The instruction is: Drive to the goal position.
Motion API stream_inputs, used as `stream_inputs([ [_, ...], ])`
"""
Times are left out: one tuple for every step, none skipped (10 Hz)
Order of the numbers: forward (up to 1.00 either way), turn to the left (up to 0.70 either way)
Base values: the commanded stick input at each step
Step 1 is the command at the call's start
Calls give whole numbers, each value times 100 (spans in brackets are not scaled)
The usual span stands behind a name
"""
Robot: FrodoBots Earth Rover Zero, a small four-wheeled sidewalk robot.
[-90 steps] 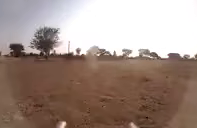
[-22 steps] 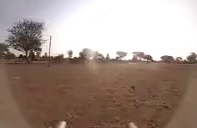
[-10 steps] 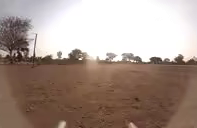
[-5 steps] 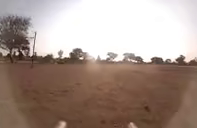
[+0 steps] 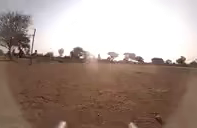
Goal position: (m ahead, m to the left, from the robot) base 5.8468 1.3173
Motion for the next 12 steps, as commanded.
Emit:
stream_inputs([
  [70, 0],
  [70, 0],
  [70, 0],
  [70, 0],
  [70, 0],
  [70, 0],
  [70, 0],
  [70, 0],
  [70, 0],
  [70, 0],
  [70, 0],
  [70, 0],
])
